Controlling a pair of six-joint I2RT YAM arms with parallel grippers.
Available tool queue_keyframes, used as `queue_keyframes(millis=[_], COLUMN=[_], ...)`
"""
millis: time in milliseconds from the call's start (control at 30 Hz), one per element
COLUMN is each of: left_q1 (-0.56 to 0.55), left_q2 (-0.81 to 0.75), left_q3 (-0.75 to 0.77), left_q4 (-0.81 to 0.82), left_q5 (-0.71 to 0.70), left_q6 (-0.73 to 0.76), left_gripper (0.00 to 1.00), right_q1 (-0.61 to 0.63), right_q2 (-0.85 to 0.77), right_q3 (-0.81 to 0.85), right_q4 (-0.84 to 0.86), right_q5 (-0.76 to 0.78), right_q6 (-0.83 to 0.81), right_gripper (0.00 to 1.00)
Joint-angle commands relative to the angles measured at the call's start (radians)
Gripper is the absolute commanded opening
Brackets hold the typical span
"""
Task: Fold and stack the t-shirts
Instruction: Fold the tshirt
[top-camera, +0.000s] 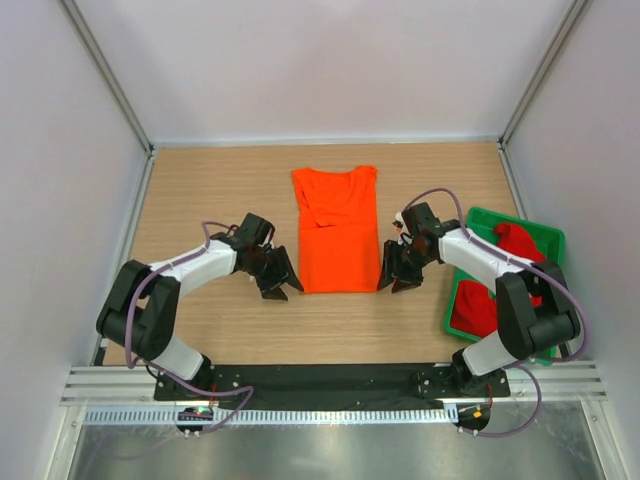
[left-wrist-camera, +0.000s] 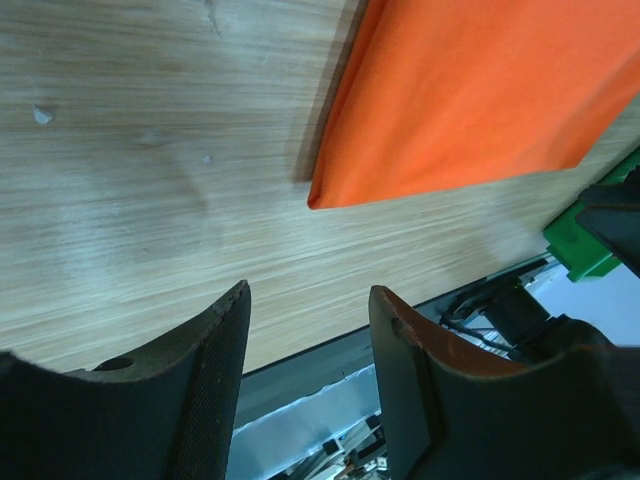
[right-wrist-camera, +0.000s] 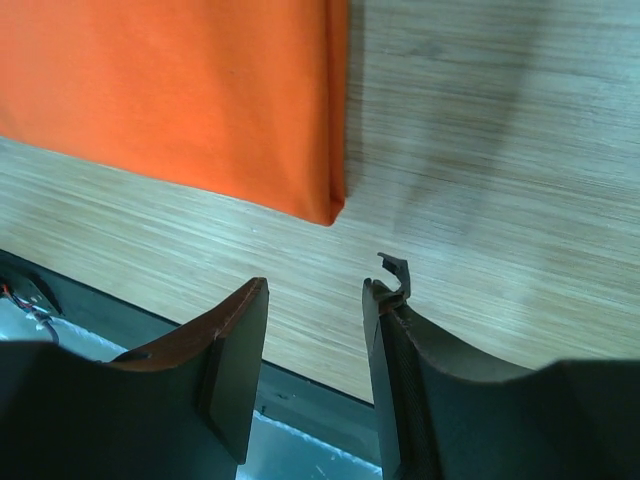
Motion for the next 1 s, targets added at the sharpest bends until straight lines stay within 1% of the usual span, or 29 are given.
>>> queue_keyframes(millis=[0,133,367,500,767,900,967], left_q1=[-0.005,-0.003,-0.003,-0.005,-0.008,-0.012,-0.012], left_q2=[-0.021,0.001,0.07,0.081,0.128,0.145,0.154], left_q3=[-0.013,-0.023,-0.006,-0.018,-0.018,-0.012,-0.007], left_q4=[0.102,0.158,0.167,0.158,0.159,0.162,0.161], left_q5=[-0.002,-0.005,0.004,-0.002,-0.01,-0.01,-0.011], left_q6=[-0.044,-0.061,-0.107,-0.143,-0.174,-0.182,-0.183], left_gripper=[0.52,0.53,0.52,0.5,0.47,0.43,0.43], right_q1=[-0.006,-0.019,-0.043,-0.054,-0.056,-0.059,-0.065], right_q2=[-0.074,-0.062,0.006,0.023,0.026,0.037,0.043], right_q3=[-0.024,-0.071,-0.097,-0.116,-0.165,-0.179,-0.182], right_q4=[0.061,0.121,0.19,0.222,0.282,0.305,0.308], right_q5=[-0.003,-0.043,-0.073,-0.087,-0.076,-0.044,-0.037], right_q6=[0.0,0.03,0.091,0.131,0.218,0.241,0.243], right_gripper=[0.5,0.5,0.52,0.52,0.51,0.51,0.51])
